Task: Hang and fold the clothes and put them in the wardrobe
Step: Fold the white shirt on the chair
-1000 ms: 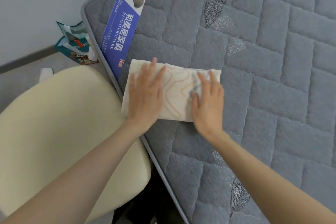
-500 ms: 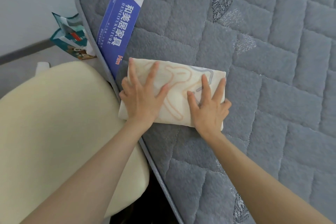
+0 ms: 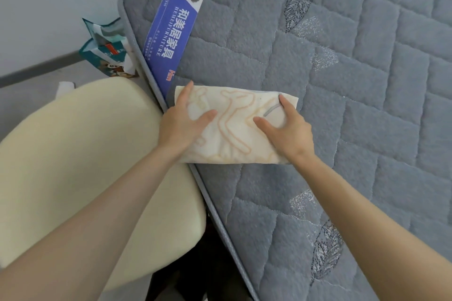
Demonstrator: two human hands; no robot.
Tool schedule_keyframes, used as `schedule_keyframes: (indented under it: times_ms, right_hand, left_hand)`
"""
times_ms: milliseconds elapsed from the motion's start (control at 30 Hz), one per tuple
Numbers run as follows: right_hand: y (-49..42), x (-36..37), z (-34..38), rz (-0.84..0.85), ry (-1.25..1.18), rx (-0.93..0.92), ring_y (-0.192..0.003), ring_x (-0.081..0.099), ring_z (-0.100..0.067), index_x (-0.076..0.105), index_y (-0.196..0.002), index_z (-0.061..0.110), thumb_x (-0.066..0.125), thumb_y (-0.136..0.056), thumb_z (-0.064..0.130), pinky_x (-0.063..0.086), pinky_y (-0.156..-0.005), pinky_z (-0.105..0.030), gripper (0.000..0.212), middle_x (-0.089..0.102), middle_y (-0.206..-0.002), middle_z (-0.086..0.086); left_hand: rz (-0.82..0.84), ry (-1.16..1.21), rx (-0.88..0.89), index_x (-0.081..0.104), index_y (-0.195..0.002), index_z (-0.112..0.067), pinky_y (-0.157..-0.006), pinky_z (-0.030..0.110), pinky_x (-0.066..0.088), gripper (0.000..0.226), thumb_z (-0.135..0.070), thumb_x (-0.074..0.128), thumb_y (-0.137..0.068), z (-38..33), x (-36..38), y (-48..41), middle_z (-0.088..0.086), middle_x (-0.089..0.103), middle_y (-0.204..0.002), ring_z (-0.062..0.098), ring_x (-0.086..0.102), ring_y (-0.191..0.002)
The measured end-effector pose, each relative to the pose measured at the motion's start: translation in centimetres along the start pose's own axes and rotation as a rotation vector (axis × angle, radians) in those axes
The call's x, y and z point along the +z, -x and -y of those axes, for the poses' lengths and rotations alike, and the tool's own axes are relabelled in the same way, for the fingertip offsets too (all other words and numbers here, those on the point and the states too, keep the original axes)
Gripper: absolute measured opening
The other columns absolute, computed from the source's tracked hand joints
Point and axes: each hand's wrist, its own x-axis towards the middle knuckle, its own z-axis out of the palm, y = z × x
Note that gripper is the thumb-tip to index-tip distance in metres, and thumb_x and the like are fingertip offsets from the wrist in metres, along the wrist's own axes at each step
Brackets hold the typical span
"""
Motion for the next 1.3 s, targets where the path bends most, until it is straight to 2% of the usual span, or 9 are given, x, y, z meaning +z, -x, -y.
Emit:
schedule_keyframes:
  times_ms: [200, 367, 467, 667, 833, 933, 1067, 1200, 1300]
  right_hand:
    - [6.4, -1.7, 0.9, 0.002, -0.052, -0.075, -0.123, 0.05, -0.021, 0.035, -0.143, 0.041, 0.065, -0.079, 0.058, 0.036, -0.087, -0.028, 0.073, 0.057, -0.132, 0.007]
    - [13.9, -2.7, 1.6, 0.023, -0.064, -0.118, -0.125, 0.048, -0.018, 0.04, -0.141, 0.04, 0.066, -0.08, 0.053, 0.034, -0.089, -0.025, 0.068, 0.056, -0.134, 0.011]
    - [18.0, -3.1, 1.8, 0.062, -0.053, -0.145, -0.127, 0.047, -0.019, 0.041, -0.141, 0.037, 0.066, -0.081, 0.051, 0.035, -0.095, -0.029, 0.066, 0.054, -0.136, 0.009]
    - [24.8, -4.3, 1.4, 0.142, -0.034, -0.19, -0.127, 0.046, -0.022, 0.04, -0.142, 0.035, 0.064, -0.084, 0.049, 0.035, -0.093, -0.029, 0.064, 0.053, -0.138, 0.006]
    - [29.5, -5.2, -0.2, 0.212, -0.015, -0.277, -0.124, 0.049, -0.02, 0.039, -0.142, 0.034, 0.063, -0.085, 0.049, 0.035, -0.089, -0.026, 0.064, 0.055, -0.134, 0.006]
    - [32.2, -5.6, -2.0, 0.256, 0.019, -0.347, -0.122, 0.05, -0.02, 0.039, -0.142, 0.033, 0.062, -0.085, 0.05, 0.035, -0.087, -0.027, 0.064, 0.055, -0.134, 0.006]
    - [36.5, -6.3, -4.3, 0.329, 0.104, -0.45, -0.122, 0.05, -0.025, 0.038, -0.142, 0.033, 0.06, -0.085, 0.051, 0.036, -0.089, -0.032, 0.063, 0.058, -0.131, 0.001]
    - [42.0, -7.0, -5.5, 0.423, 0.154, -0.56, -0.123, 0.05, -0.024, 0.037, -0.143, 0.032, 0.059, -0.087, 0.05, 0.034, -0.086, -0.028, 0.063, 0.057, -0.133, 0.001]
    - [46.8, -7.4, -4.7, 0.503, 0.178, -0.662, -0.124, 0.048, -0.023, 0.035, -0.143, 0.033, 0.057, -0.088, 0.049, 0.033, -0.086, -0.026, 0.061, 0.054, -0.136, 0.004]
  left_hand:
    - [-0.039, 0.145, -0.064, 0.029, -0.144, -0.043, -0.088, 0.023, 0.03, 0.074, -0.059, 0.063, -0.08, 2.1, -2.6, 7.0, -0.01, 0.049, -0.141, 0.022, 0.047, -0.127]
    - [-0.06, 0.188, -0.107, 0.028, -0.142, -0.046, -0.088, 0.019, 0.029, 0.072, -0.059, 0.062, -0.08, 4.2, -5.3, 14.2, -0.019, 0.046, -0.14, 0.015, 0.047, -0.126]
    - [-0.063, 0.205, -0.145, 0.029, -0.142, -0.047, -0.09, 0.021, 0.031, 0.071, -0.06, 0.062, -0.08, 5.3, -6.9, 18.5, -0.017, 0.047, -0.141, 0.016, 0.047, -0.126]
    - [-0.083, 0.255, -0.189, 0.028, -0.143, -0.045, -0.092, 0.022, 0.03, 0.07, -0.059, 0.06, -0.082, 6.3, -8.9, 26.9, -0.012, 0.046, -0.143, 0.017, 0.044, -0.13]
    - [-0.163, 0.315, -0.234, 0.026, -0.145, -0.043, -0.097, 0.024, 0.03, 0.071, -0.058, 0.058, -0.084, 7.1, -8.5, 34.2, -0.013, 0.041, -0.146, 0.018, 0.04, -0.133]
    - [-0.215, 0.419, -0.263, 0.025, -0.147, -0.039, -0.098, 0.021, 0.029, 0.073, -0.056, 0.059, -0.085, 7.9, -7.0, 39.4, -0.014, 0.036, -0.148, 0.013, 0.037, -0.134]
    - [-0.314, 0.531, -0.301, 0.026, -0.147, -0.036, -0.088, 0.011, 0.031, 0.073, -0.053, 0.061, -0.085, 8.7, -5.1, 47.0, -0.013, 0.036, -0.147, 0.0, 0.035, -0.12]
    - [-0.398, 0.513, -0.383, 0.027, -0.146, -0.039, -0.094, 0.025, 0.033, 0.071, -0.057, 0.059, -0.085, 9.8, -4.6, 55.0, -0.01, 0.039, -0.146, 0.016, 0.042, -0.129]
    - [-0.501, 0.532, -0.444, 0.03, -0.144, -0.039, -0.096, 0.028, 0.033, 0.069, -0.056, 0.06, -0.085, 10.8, -5.5, 61.0, -0.012, 0.042, -0.144, 0.017, 0.043, -0.129]
